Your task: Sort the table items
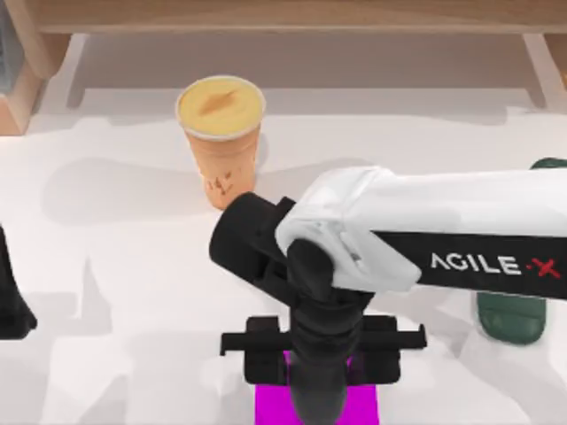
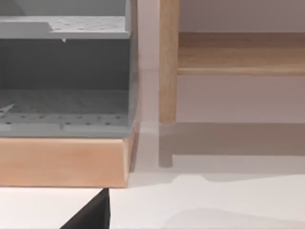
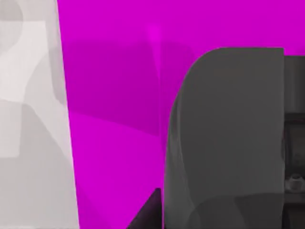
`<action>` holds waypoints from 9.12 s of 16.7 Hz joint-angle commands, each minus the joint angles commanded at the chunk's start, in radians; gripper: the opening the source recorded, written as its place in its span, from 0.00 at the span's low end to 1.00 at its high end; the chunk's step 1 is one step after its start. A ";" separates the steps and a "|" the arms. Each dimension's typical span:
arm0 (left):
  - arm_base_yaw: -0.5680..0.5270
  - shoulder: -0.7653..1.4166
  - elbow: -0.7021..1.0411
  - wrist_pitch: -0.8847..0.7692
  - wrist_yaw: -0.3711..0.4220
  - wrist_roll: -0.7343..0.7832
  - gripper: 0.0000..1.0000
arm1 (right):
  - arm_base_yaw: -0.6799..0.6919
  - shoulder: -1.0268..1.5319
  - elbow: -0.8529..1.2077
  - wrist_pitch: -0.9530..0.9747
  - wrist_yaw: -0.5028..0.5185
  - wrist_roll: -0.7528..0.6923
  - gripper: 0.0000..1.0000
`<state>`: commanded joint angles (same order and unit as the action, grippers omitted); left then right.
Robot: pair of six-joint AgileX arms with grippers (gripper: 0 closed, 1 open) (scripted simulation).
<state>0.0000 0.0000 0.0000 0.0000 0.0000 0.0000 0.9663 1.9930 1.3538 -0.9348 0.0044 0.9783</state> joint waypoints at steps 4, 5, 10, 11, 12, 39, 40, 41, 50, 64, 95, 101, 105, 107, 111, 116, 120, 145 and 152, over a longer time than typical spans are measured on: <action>0.000 0.000 0.000 0.000 0.000 0.000 1.00 | 0.004 0.008 -0.019 0.030 0.002 0.000 0.00; 0.000 0.000 0.000 0.000 0.000 0.000 1.00 | 0.005 0.010 -0.022 0.035 0.002 0.000 0.00; 0.000 0.000 0.000 0.000 0.000 0.000 1.00 | 0.005 0.010 -0.023 0.035 0.002 0.000 0.15; 0.000 0.000 0.000 0.000 0.000 0.000 1.00 | 0.005 0.010 -0.023 0.035 0.002 0.000 0.23; 0.000 0.000 0.000 0.000 0.000 0.000 1.00 | 0.005 0.010 -0.023 0.035 0.002 0.000 0.30; 0.000 0.000 0.000 0.000 0.000 0.000 1.00 | -0.335 -0.259 0.107 0.007 -0.051 -0.264 1.00; 0.000 0.000 0.000 0.000 0.000 0.000 1.00 | -0.408 -0.309 0.124 0.000 -0.059 -0.320 1.00; 0.000 0.000 0.000 0.000 0.000 0.000 1.00 | -0.482 -0.360 0.135 -0.007 -0.065 -0.379 1.00; 0.000 0.000 0.000 0.000 0.000 0.000 1.00 | -1.047 -0.690 -0.132 -0.063 -0.050 -0.944 1.00; 0.000 0.000 0.000 0.000 0.000 0.000 1.00 | -1.163 -0.659 -0.591 -0.047 -0.021 -1.255 1.00; 0.000 0.000 0.000 0.000 0.000 0.000 1.00 | -1.158 -0.488 -0.772 0.303 -0.020 -1.245 0.00; 0.000 0.000 0.000 0.000 0.000 0.000 1.00 | -1.158 -0.488 -0.772 0.303 -0.020 -1.245 0.00; 0.000 0.000 0.000 0.000 0.000 0.000 1.00 | -1.160 -0.535 -0.737 0.243 -0.015 -1.246 0.00; 0.000 0.000 0.000 0.000 0.000 0.000 1.00 | -1.160 -0.549 -0.724 0.215 -0.015 -1.246 0.00; 0.000 0.000 0.000 0.000 0.000 0.000 1.00 | -1.161 -0.576 -0.697 0.161 -0.015 -1.247 0.00; 0.000 0.000 0.000 0.000 0.000 0.000 1.00 | -1.161 -0.598 -0.677 0.120 -0.015 -1.247 0.00; 0.000 0.000 0.000 0.000 0.000 0.000 1.00 | -1.144 -0.609 -0.671 0.110 0.011 -1.219 0.00; 0.000 0.000 0.000 0.000 0.000 0.000 1.00 | -0.103 -0.992 -0.681 0.413 0.965 -0.272 0.00; 0.000 0.000 0.000 0.000 0.000 0.000 1.00 | -0.080 -0.994 -0.682 0.430 0.975 -0.260 0.00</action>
<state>0.0000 0.0000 0.0000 0.0000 0.0000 0.0000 0.8859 0.9988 0.6713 -0.5046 0.9791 0.7179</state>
